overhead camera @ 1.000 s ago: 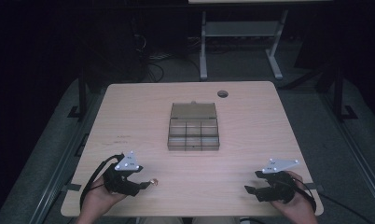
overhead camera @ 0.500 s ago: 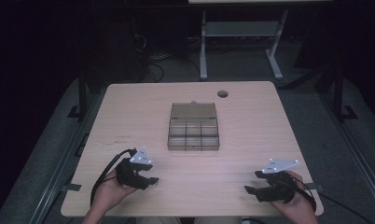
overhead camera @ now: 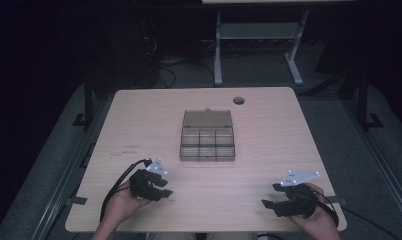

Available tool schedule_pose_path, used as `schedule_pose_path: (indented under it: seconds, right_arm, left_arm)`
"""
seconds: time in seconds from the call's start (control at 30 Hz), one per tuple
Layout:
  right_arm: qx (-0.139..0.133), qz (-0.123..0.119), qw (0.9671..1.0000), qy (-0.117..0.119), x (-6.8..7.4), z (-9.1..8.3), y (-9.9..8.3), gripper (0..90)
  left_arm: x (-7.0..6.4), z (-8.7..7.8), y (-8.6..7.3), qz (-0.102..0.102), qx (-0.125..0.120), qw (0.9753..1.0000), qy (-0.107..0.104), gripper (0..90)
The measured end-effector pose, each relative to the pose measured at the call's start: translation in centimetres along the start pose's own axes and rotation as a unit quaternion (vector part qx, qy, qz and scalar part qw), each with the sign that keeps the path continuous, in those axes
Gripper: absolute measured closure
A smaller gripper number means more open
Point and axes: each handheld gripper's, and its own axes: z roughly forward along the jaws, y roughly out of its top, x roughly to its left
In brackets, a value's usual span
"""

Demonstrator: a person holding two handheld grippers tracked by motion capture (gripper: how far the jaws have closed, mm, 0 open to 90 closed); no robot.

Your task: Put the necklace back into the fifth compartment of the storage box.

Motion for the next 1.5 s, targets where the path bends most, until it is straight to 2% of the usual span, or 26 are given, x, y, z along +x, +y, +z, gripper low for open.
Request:
schedule_pose_path:
  seconds: [0.37, 0.6, 0.63, 0.8, 0.83, 1.17, 1.33, 1.5]
  right_arm:
    - [-0.003, -0.002, 1.0, 0.0, 0.0, -0.1, 0.0, 29.3]
    - [-0.003, -0.001, 1.0, -0.001, 0.0, -0.1, 0.0, 29.5]
    - [-0.003, -0.002, 1.0, -0.001, 0.0, -0.2, 0.0, 29.6]
    - [-0.003, -0.001, 1.0, -0.001, 0.0, -0.2, 0.0, 29.7]
    - [-0.003, -0.002, 1.0, -0.001, 0.0, -0.2, 0.0, 29.7]
    - [-0.003, 0.001, 1.0, 0.0, 0.0, -0.1, 0.0, 29.9]
    - [-0.004, 0.0, 1.0, 0.0, -0.1, -0.1, 0.0, 29.9]
    - [-0.004, 0.0, 1.0, 0.0, -0.1, -0.2, 0.0, 30.0]
  left_arm:
    - [0.0, 1.0, 0.3, -0.003, 0.023, 0.9997, -0.003, 63.7]
    - [-0.1, 1.2, 0.4, 0.003, 0.024, 0.9997, 0.004, 66.4]
    - [-0.3, 1.2, 0.3, 0.016, 0.028, 0.9994, 0.011, 68.6]
    - [-0.5, 1.3, 0.3, 0.013, 0.022, 0.9996, 0.012, 80.1]
    - [-0.5, 1.2, 0.3, 0.017, 0.027, 0.9995, 0.004, 82.6]
    - [0.0, 1.1, 0.3, 0.001, 0.031, 0.9995, -0.004, 85.6]
    - [0.2, 0.2, 0.2, -0.005, 0.011, 0.9999, -0.011, 86.0]
    - [0.2, -0.9, 0.5, 0.001, 0.0, 0.9999, -0.011, 86.1]
